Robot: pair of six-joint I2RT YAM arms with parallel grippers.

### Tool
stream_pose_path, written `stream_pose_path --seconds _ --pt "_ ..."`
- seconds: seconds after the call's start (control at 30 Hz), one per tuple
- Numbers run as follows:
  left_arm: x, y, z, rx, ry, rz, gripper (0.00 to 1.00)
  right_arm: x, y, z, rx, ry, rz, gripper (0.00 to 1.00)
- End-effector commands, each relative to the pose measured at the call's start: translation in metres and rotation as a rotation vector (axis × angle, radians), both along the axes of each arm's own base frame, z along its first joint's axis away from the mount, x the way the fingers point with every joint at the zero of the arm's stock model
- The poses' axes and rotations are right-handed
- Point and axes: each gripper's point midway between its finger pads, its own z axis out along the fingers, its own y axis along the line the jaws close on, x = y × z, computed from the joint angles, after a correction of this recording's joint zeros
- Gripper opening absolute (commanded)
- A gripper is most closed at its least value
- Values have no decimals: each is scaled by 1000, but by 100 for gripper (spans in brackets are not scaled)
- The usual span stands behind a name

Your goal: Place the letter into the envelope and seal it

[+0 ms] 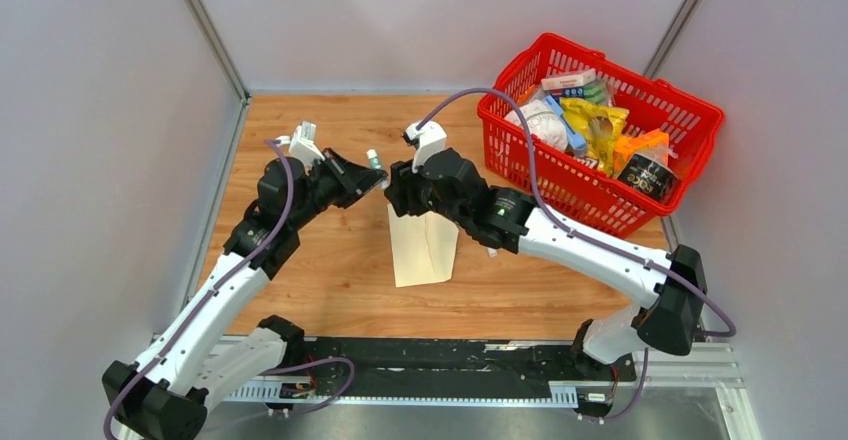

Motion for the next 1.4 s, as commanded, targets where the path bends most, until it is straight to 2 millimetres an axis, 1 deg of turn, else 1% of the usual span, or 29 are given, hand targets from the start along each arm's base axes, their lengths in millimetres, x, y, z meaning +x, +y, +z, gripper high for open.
stream_pose_path --seconds 0.0,0.1,0.17,0.3,0.53,0.57,0.6,0.67,0.8,0.9,0.97,1.07,1.1,1.13,1.23,1.27,1.3,1.33,1.37 --pt "-2 8 14 -20 5 43 0 8 13 43 46 -121 -13 51" --pt "-2 10 12 -14 13 52 0 3 19 45 30 -141 0 52" --pt "-3 8 15 -24 10 45 0 3 24 45 30 -148 5 52" --pt "-5 5 21 -42 3 25 0 6 31 39 16 -141 6 52" --pt "-10 4 27 -70 -12 9 0 16 28 36 -7 -165 -38 49" --pt "-12 1 29 -75 -16 -8 0 17 28 40 1 -169 -41 48" --pt "-13 0 29 -77 -17 -19 0 19 28 41 5 -171 -43 46" --pt "-15 -3 33 -92 -31 -40 0 22 27 46 14 -174 -49 38" --pt "-18 -4 30 -85 -33 -58 0 25 23 51 32 -171 -53 25" --pt "-21 -6 32 -86 -59 -77 0 26 19 53 64 -148 -40 18" --pt "-23 -6 36 -90 -97 -87 0 25 15 55 114 -113 -14 13" --pt "-26 -8 46 -71 -186 -127 0 19 9 66 248 -60 61 10" --pt "-27 -10 48 -61 -208 -142 0 19 4 66 290 -39 75 10" --pt "-30 -14 52 -44 -248 -183 0 14 3 67 333 -12 126 10" --pt "-35 -22 71 -34 -384 -258 0 2 -2 86 492 41 245 9" --pt "-39 -25 73 -34 -399 -290 0 0 -7 93 541 51 283 9" --pt "-45 -28 79 -38 -444 -327 0 -3 -10 98 584 72 317 9" --pt "-45 -30 81 -39 -460 -344 0 -9 -13 107 633 81 371 9" --pt "-51 -33 87 -46 -496 -379 0 -17 -15 113 677 105 436 9"
